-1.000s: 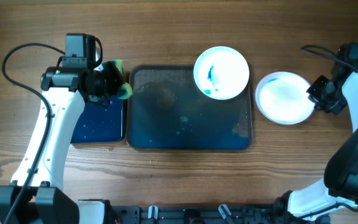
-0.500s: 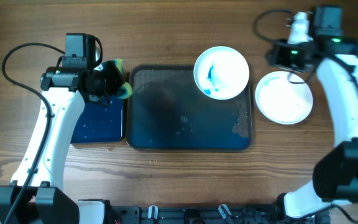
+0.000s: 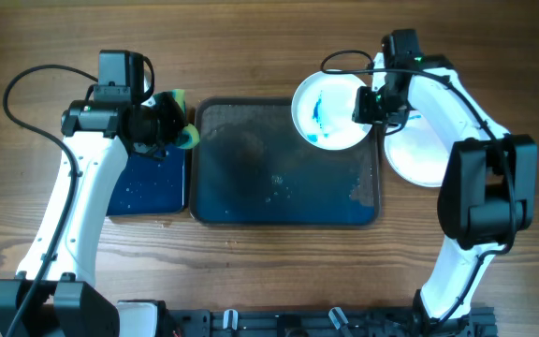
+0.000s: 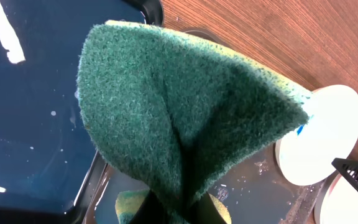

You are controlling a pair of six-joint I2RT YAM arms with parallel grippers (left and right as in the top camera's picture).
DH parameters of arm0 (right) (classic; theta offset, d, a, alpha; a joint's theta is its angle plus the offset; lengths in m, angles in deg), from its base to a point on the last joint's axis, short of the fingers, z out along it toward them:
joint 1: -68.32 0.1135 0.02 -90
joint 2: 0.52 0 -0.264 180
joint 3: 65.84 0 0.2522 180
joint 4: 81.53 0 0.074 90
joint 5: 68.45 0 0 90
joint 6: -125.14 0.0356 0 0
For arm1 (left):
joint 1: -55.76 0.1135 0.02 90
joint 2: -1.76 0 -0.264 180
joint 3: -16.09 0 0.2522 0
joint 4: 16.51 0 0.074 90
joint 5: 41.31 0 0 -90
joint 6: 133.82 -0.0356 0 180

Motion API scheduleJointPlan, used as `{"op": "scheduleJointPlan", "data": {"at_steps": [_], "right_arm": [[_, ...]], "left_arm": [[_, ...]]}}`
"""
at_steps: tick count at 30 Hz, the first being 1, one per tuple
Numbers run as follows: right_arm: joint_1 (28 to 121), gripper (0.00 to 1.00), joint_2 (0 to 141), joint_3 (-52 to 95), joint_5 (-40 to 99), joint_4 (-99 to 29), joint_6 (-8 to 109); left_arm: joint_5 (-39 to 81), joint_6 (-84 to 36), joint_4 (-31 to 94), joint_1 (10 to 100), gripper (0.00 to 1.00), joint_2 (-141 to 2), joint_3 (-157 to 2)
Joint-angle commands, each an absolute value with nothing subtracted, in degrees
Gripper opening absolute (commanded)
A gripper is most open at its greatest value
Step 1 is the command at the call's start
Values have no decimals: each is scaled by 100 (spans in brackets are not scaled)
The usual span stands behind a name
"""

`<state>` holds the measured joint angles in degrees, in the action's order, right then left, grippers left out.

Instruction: Clean dirty plates on tray and stack at the side

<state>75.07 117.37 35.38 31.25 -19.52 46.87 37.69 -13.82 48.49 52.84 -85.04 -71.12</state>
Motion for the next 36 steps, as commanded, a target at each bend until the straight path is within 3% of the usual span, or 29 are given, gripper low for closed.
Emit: {"op": "scheduleJointPlan", "data": {"at_steps": [1, 18, 25, 31, 36], "right_arm": [[7566, 36, 11855, 3427, 2613, -1937, 5078], [7660, 39, 11416, 3195, 2445, -1860, 5657], [7848, 28, 11429, 2806, 2368, -2214, 5777], [8097, 5, 11435, 2806, 2559, -2182, 5557], [8831, 4, 11433, 2806, 2941, -1749, 5495]], "left_arm": [[3784, -1509, 4836, 5321, 4, -8541, -7079], [3784, -1489, 4832, 5321, 4, -8541, -7079], [3782, -1485, 4808, 5319, 4, -8541, -7079], [3782, -1487, 4810, 5321, 4, -8541, -7079], [3782, -1487, 4810, 5319, 4, -8541, -7079]]}}
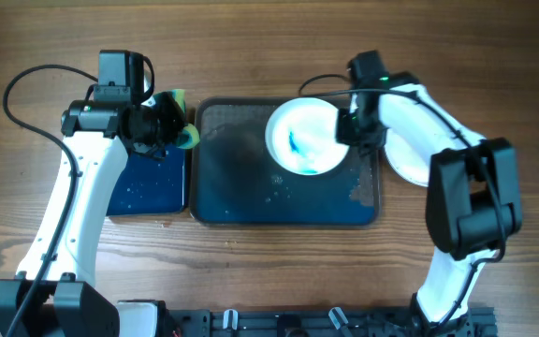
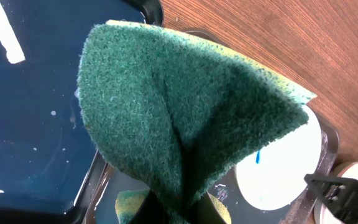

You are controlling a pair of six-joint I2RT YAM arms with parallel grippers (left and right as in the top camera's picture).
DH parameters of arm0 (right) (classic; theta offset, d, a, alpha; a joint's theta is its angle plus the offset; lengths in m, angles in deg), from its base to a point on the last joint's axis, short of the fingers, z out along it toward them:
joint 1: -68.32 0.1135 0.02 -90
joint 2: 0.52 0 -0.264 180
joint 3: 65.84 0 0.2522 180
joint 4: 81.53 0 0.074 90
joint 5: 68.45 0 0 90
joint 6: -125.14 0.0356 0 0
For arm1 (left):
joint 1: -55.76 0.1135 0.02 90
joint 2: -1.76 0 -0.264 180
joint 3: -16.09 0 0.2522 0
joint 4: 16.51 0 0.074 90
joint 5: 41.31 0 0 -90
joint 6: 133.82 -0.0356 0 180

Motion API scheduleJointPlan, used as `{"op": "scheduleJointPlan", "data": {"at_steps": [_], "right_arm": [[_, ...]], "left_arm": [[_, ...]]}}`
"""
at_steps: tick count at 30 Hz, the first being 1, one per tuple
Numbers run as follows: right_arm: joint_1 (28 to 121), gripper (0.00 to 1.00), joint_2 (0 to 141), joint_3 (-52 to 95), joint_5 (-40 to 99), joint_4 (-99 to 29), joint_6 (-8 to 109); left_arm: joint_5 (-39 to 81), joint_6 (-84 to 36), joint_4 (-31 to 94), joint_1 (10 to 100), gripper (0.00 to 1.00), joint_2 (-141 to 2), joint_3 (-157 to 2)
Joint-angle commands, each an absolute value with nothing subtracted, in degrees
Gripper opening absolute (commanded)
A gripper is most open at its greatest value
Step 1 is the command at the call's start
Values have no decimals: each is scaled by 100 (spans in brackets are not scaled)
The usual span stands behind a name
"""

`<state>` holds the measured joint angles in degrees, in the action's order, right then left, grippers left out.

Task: Clean dirty plates on tray and stack at the side
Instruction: 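Grasp the rim of the last stained plate on the tray with the right gripper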

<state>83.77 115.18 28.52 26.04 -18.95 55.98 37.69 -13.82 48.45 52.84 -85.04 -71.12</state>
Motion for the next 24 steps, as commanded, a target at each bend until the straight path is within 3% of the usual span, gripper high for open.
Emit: {"op": "scheduleJointPlan", "data": {"at_steps": [1, 5, 9, 13, 18, 24], "right_arm": [[8956, 4, 11433, 2806, 3031, -1718, 5526], [9323, 5, 11433, 2832, 3151, -1635, 5637], [9340, 31, 11433, 2839, 3013, -1731, 4702], [9340, 48, 11433, 2837, 2998, -2263, 3246], [9345, 47, 11446, 2837, 3070, -3014, 3058], [9349, 39, 11621, 2830, 3487, -3017, 2951]], "left_arm": [[3784, -1487, 4810, 5319, 4, -8541, -7079], [3784, -1489, 4810, 5258, 4, -8541, -7079], [3793, -1491, 4797, 5168, 4, -8541, -7079], [3972, -1491, 4768, 5168, 4, -8541, -7079], [3979, -1491, 4742, 5168, 4, -8541, -7079], [3979, -1491, 4722, 5168, 4, -8541, -7075]]}}
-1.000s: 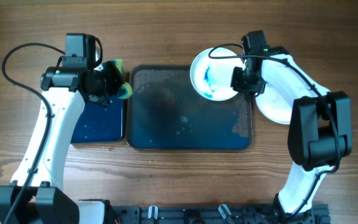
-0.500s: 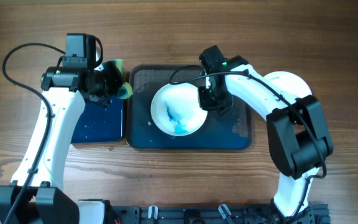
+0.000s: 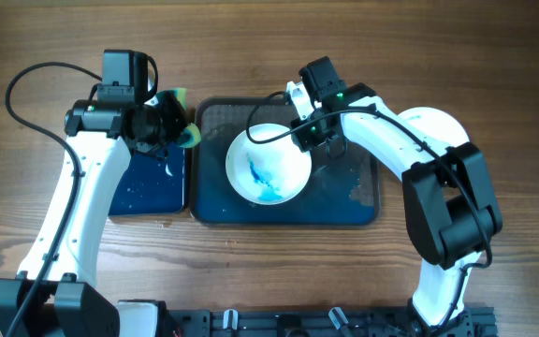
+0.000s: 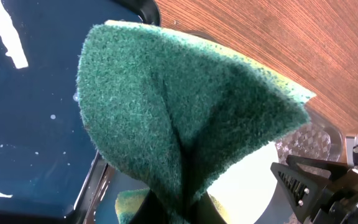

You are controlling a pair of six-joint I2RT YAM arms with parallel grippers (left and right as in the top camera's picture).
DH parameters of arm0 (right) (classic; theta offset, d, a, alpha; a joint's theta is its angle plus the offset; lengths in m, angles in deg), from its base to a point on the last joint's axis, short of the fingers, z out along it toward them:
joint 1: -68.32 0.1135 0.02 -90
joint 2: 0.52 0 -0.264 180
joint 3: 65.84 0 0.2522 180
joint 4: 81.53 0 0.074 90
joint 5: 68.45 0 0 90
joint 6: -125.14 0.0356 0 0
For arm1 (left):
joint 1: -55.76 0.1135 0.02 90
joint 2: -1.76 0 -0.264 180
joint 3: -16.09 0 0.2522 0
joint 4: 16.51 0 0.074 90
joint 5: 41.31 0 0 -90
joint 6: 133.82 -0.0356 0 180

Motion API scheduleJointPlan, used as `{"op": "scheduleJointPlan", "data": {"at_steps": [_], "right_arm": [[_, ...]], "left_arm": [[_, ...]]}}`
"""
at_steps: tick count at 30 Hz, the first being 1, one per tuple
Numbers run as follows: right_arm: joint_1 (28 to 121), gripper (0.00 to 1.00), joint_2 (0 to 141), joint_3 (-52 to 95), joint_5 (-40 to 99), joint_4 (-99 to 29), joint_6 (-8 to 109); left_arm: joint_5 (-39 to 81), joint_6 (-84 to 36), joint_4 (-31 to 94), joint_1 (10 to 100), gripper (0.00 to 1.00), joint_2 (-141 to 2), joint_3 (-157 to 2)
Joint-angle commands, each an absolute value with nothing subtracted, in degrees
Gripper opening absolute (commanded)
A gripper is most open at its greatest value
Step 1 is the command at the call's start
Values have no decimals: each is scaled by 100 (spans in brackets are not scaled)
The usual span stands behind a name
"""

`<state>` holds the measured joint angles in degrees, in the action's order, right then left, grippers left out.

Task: Clean dirty plates on tray and stack at the side
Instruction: 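Grasp the rim of the last stained plate on the tray with the right gripper, then scrub the held plate with the sponge in the left gripper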

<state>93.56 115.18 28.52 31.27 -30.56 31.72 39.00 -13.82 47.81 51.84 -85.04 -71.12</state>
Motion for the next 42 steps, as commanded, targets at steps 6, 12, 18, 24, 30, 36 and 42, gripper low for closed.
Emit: {"op": "scheduleJointPlan", "data": {"at_steps": [6, 12, 18, 24, 30, 36, 42], "right_arm": [[9349, 30, 11973, 2826, 3577, -2713, 3115], [9332, 5, 12001, 2852, 3505, -2416, 4431], [8980, 4, 11999, 2885, 4552, -2002, 6743], [8969, 4, 12004, 2703, 5094, -2717, 6818], [8980, 4, 12004, 2225, 5675, -3305, 6354], [9113, 4, 12004, 2227, 5549, -3281, 6324], [9115, 4, 12004, 2227, 5549, -3279, 6343]], "left_arm": [[3976, -1493, 4700, 5168, 4, -8541, -7075], [3976, -1491, 4700, 5138, 4, -8541, -7075], [3976, -1489, 4676, 4814, 4, -8624, -7075], [3974, -1489, 4676, 4366, 4, -9306, -7075], [3974, -1670, 4274, 4246, 4, -10001, -7075], [3913, -1749, 4158, 4198, 4, -10428, -7075], [3933, -1808, 4248, 3984, 4, -10968, -7075]]}}
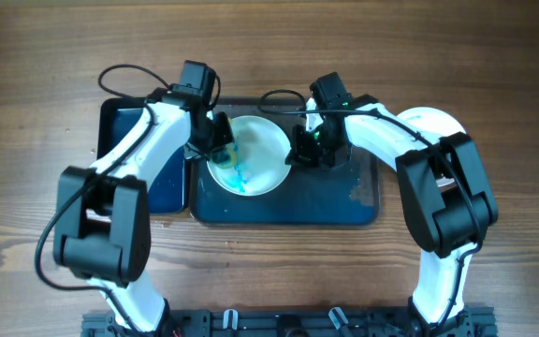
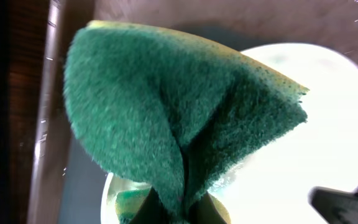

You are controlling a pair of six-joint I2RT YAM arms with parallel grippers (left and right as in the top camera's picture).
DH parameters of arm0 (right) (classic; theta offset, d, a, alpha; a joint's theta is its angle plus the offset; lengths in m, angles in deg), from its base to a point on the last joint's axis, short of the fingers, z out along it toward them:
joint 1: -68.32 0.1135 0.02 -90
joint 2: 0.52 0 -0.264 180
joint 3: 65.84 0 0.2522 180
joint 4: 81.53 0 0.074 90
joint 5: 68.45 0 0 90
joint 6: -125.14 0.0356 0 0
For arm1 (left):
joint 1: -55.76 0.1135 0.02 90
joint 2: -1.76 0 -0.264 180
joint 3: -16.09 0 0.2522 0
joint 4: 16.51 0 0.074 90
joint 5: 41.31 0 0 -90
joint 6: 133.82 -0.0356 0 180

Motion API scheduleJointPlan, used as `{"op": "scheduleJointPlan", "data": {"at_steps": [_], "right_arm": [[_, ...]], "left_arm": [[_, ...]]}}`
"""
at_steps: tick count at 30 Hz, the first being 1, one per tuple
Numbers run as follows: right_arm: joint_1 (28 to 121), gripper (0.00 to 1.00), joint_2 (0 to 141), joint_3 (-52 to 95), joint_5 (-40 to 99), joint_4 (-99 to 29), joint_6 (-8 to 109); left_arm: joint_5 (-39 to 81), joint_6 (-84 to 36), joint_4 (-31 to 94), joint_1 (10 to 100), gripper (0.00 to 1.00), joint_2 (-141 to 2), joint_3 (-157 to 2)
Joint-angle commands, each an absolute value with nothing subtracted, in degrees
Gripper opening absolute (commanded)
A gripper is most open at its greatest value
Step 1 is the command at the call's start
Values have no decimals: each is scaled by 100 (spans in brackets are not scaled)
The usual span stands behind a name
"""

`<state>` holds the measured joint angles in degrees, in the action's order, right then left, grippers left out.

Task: Clean dirty plates on tray and stack at the side
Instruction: 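Scrub the held plate with the sponge in the left gripper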

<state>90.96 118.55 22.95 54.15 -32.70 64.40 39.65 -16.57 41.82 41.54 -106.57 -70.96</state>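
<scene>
A white dirty plate [image 1: 255, 159] with a blue smear [image 1: 236, 178] lies in the dark tray [image 1: 344, 208]. My left gripper [image 1: 222, 146] is over the plate's left part, shut on a folded green and yellow sponge [image 2: 179, 118]. The sponge fills the left wrist view, with the plate [image 2: 334, 118] bright behind it. At the plate's right rim my right gripper [image 1: 299, 153] is shut on the edge. A dark fingertip [image 2: 347, 202] of it shows at the lower right of the left wrist view.
A dark blue mat [image 1: 138, 164] with water drops lies left of the tray. A clean white plate [image 1: 435, 122] rests on the wooden table right of the tray, mostly under my right arm. The tray's bottom is wet, with brown specks at its right end.
My left gripper has moved with the sponge from over the blue mat to the plate's left part. The plate lies slightly higher in the tray, still held at its right rim.
At first my right gripper held the smeared plate over the tray's far right corner while my left held the sponge by the mat. The plate then stood further left, then low in the tray's middle. Now the sponge is over it.
</scene>
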Motion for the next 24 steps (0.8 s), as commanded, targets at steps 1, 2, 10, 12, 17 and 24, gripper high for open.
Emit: {"op": "scheduleJointPlan", "data": {"at_steps": [1, 2, 10, 12, 17, 24], "right_arm": [[9115, 4, 12004, 2227, 5549, -3279, 6343], [9115, 4, 12004, 2227, 5549, -3279, 6339], [9115, 4, 12004, 2227, 5551, -3281, 6341], [9115, 5, 12004, 2227, 5551, -3283, 6341], [9115, 4, 12004, 2227, 5553, -3275, 6337], [9115, 4, 12004, 2227, 5581, -3257, 6252]], "left_arm": [[3930, -1797, 4300, 3929, 4, -11059, -7075], [3930, -1791, 4353, 3879, 4, -11129, -7075], [3270, -1856, 4381, 3131, 4, -11457, -7075], [2897, -2204, 4233, 2956, 4, -11457, -7075], [2733, -2542, 4154, 2858, 4, -11457, -7077], [4355, -1734, 3876, 3341, 4, -11457, -7077]]}}
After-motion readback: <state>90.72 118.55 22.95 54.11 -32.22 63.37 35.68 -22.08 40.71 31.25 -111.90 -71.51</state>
